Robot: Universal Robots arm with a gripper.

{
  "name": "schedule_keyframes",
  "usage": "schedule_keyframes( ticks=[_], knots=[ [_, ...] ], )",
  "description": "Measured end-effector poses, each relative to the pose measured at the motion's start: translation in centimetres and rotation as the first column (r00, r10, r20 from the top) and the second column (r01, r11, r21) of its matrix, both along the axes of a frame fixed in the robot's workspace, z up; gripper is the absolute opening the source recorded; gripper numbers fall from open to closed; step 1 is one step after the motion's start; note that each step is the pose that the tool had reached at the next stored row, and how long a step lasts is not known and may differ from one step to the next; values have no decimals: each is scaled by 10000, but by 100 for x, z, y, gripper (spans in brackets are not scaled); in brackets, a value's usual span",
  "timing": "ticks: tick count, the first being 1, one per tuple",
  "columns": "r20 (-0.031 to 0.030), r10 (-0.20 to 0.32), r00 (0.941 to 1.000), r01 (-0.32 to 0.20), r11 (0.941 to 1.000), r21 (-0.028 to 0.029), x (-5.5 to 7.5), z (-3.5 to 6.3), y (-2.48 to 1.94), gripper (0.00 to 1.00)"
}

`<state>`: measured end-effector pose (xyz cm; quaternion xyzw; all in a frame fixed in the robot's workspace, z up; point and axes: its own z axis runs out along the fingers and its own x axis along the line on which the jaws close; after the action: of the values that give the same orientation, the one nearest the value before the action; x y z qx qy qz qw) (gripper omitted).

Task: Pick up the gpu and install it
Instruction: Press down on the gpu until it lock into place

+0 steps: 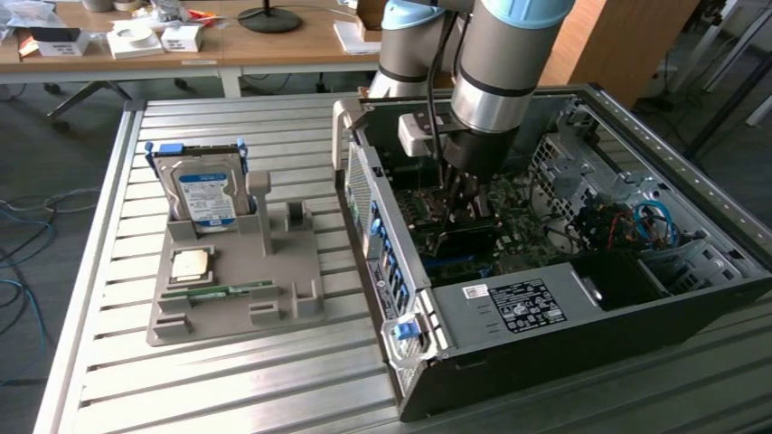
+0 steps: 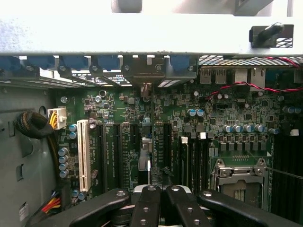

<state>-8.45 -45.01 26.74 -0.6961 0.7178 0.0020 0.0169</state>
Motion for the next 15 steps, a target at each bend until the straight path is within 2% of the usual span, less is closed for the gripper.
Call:
schedule_keyframes(
  ticks=[15],
  knots=[
    [-1, 0, 10000, 0, 10000, 0, -1, -12, 0, 11]
  ],
)
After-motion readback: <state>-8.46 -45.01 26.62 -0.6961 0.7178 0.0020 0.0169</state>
